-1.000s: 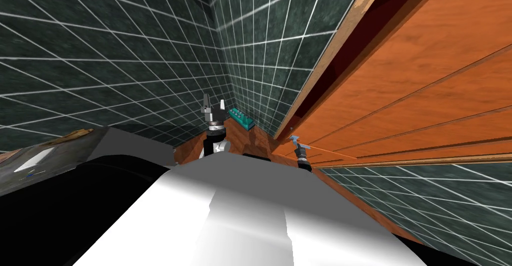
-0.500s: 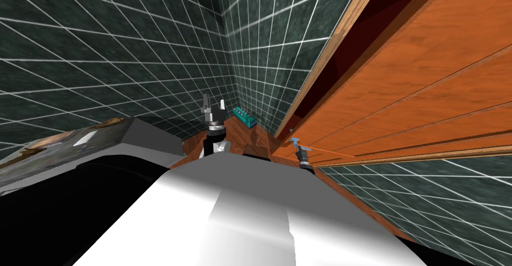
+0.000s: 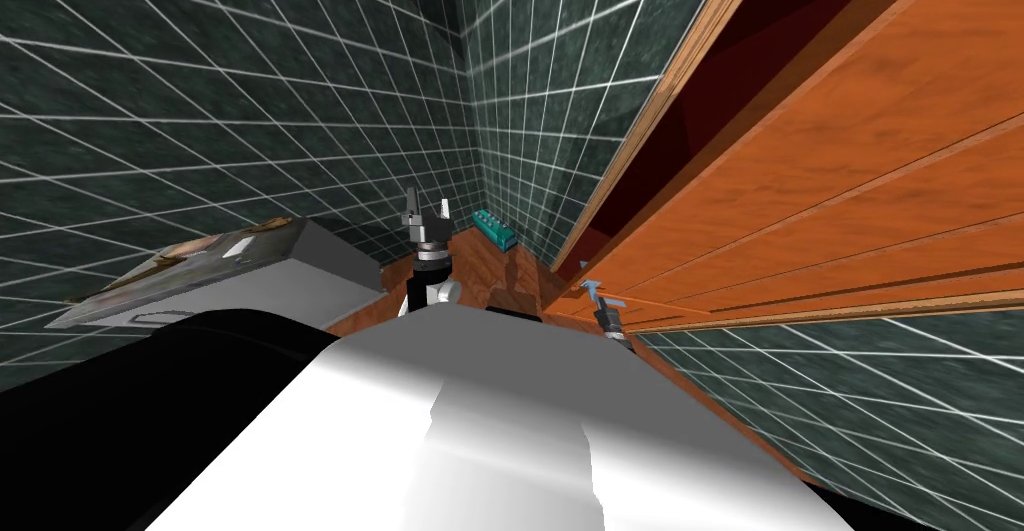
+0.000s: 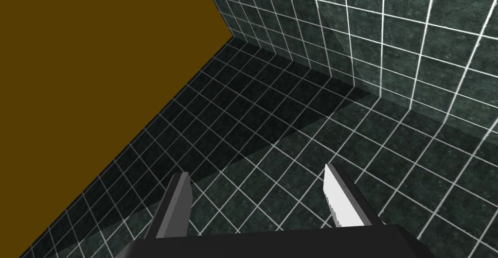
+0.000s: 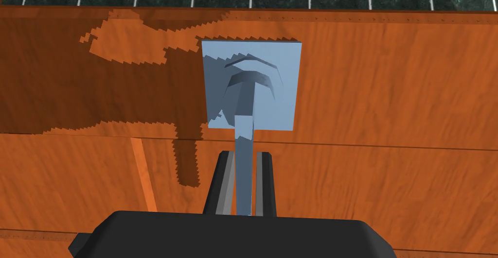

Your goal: Pull the door open

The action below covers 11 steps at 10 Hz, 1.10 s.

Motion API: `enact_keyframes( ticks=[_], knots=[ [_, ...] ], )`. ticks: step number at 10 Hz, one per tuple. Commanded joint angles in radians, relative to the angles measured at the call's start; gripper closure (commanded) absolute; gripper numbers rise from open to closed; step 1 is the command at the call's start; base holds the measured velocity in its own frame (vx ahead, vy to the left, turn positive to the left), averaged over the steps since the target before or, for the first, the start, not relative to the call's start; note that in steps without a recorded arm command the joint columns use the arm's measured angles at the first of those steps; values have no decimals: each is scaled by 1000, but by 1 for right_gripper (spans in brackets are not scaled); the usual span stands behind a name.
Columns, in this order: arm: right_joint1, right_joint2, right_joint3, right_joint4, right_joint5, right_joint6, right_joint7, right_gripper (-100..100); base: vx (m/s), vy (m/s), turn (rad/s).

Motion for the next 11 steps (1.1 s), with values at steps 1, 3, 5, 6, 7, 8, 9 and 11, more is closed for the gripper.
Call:
enact_keyframes(
  ticks=[1,3,5,6,7,8,9,11],
  knots=[
    [18,-13,4,7,2,-33,-11,100,-158,-87,108],
    [27,-11,8,-5,5,-32,-11,100,-119,-27,64],
    [34,-16,11,6,7,-52,-16,100,-165,-51,181],
    [36,-18,12,12,7,-61,-18,100,-166,-60,138],
    [39,-20,12,18,7,-71,-20,100,-186,-76,168],
    [41,-23,13,25,7,-81,-21,100,-217,-65,174],
    [43,-25,13,31,7,-91,-23,100,-196,-81,188],
    [47,-29,14,40,8,-105,-26,100,-178,-91,133]
  ],
)
